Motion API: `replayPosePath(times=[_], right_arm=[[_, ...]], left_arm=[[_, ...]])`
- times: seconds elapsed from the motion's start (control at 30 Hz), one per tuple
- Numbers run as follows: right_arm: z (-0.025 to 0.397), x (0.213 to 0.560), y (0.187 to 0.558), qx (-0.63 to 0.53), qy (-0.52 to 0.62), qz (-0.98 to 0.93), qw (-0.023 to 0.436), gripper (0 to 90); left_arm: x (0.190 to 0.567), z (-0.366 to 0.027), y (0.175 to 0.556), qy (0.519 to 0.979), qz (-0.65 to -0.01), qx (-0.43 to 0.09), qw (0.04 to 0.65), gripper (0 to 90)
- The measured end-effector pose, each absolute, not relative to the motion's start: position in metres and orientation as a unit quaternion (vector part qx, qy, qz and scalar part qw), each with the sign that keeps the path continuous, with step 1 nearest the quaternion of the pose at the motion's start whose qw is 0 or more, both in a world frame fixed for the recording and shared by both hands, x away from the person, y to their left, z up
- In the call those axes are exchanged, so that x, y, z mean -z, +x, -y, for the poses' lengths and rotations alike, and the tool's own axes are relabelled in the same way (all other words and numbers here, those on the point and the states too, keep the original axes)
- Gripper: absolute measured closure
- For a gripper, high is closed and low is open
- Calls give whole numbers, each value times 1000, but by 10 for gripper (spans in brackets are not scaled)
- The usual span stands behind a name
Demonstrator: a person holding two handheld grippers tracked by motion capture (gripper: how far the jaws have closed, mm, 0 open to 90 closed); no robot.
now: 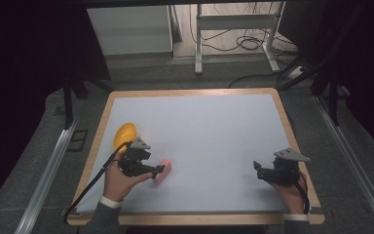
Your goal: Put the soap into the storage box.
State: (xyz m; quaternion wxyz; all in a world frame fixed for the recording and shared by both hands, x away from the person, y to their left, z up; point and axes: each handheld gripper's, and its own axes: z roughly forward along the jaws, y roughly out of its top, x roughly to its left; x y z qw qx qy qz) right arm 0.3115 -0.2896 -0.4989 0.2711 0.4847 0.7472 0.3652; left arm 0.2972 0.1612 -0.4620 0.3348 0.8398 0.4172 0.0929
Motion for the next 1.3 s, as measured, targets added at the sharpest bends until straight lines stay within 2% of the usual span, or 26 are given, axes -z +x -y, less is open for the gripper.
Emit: replayPosePath(times=[0.3,0.7,1.3], right_arm=[[289,499,312,-364,484,-748,271,87],[288,501,312,-361,484,-750,272,87],[288,502,313,-355,484,-752,272,87]], left_arm=[[469,-150,302,846,-423,-87,313,266],[486,-139,310,856,-426,-76,282,328],[502,-129,315,866,-426,-76,250,523]])
